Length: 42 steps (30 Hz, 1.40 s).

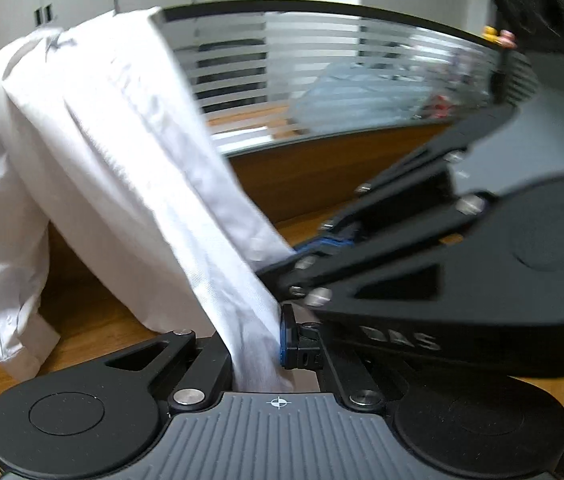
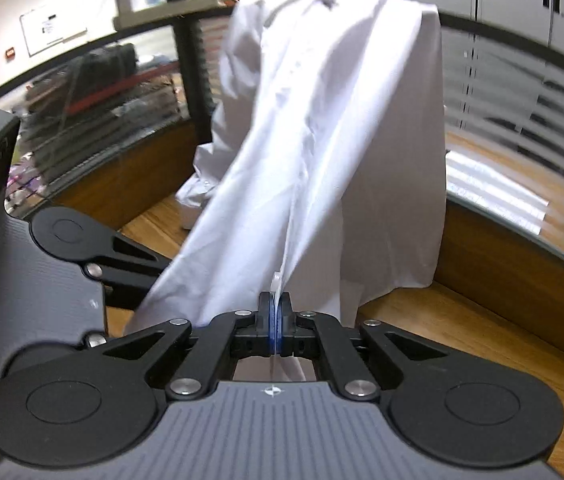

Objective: Fold clothes
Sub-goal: 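Pull the shirt off the partition and lay it on the desk with both grippers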

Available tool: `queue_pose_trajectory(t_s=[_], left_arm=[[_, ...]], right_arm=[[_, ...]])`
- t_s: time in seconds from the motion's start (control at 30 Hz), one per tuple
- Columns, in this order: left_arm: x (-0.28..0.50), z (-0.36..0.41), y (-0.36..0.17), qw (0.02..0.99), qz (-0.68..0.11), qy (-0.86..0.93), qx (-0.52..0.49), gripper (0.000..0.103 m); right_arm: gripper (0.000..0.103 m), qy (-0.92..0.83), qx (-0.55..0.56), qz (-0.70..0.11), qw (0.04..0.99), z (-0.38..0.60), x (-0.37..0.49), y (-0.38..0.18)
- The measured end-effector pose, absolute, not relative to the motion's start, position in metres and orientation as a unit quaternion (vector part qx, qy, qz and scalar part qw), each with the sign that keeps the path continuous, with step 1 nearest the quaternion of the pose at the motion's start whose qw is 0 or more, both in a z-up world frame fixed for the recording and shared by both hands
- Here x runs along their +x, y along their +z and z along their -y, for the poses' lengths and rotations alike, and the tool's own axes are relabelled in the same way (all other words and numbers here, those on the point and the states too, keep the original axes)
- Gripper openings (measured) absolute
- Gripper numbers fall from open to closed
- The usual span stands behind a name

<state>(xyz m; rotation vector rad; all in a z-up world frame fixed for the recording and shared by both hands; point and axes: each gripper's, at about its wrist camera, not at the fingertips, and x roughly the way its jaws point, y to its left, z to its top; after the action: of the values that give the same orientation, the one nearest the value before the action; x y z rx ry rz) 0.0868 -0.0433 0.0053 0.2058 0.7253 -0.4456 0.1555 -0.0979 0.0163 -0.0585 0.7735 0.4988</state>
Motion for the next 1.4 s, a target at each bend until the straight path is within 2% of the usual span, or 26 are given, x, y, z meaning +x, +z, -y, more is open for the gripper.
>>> queue_pose_trajectory(t_s=[0.33, 0.93, 1.1, 1.13, 1.17, 1.2, 1.23, 1.27, 1.33, 1.4], left_arm=[[0.031, 0.074, -0.003, 0.889, -0.392, -0.22, 0.091, 0.003], [-0.054, 0.08, -0.076, 0.793, -0.55, -0.258, 0.058, 0.003], [-0.054, 0.062, -0.068, 0.805, -0.537, -0.25, 0.035, 0.024], [-0.05, 0.063, -0.064, 0.808, -0.532, -0.25, 0.033, 0.025], [-0.046, 0.064, -0.06, 0.812, -0.528, -0.249, 0.032, 0.031], [-0.042, 0.062, -0.056, 0.816, -0.523, -0.245, 0.032, 0.042], [-0.04, 0.061, -0.052, 0.821, -0.516, -0.241, 0.034, 0.047], [-0.04, 0.058, -0.048, 0.828, -0.506, -0.238, 0.037, 0.058], [-0.044, 0.049, -0.042, 0.839, -0.488, -0.235, 0.038, 0.065], [-0.035, 0.042, -0.032, 0.847, -0.477, -0.231, 0.036, 0.076]], right_arm=[[0.002, 0.253, -0.03, -0.389, 0.885, 0.092, 0.082, 0.028], [0.001, 0.214, -0.045, -0.548, 0.807, 0.143, -0.032, -0.054], [0.001, 0.18, -0.047, -0.567, 0.803, 0.17, -0.052, -0.067], [0.003, 0.176, -0.044, -0.567, 0.803, 0.174, -0.054, -0.067], [0.004, 0.174, -0.042, -0.566, 0.805, 0.176, -0.055, -0.067], [0.005, 0.171, -0.041, -0.563, 0.807, 0.178, -0.056, -0.065], [0.009, 0.168, -0.043, -0.557, 0.812, 0.18, -0.055, -0.062], [0.019, 0.164, -0.045, -0.552, 0.817, 0.181, -0.054, -0.06], [0.032, 0.156, -0.049, -0.54, 0.825, 0.185, -0.052, -0.055], [0.039, 0.148, -0.051, -0.529, 0.834, 0.189, -0.046, -0.05]])
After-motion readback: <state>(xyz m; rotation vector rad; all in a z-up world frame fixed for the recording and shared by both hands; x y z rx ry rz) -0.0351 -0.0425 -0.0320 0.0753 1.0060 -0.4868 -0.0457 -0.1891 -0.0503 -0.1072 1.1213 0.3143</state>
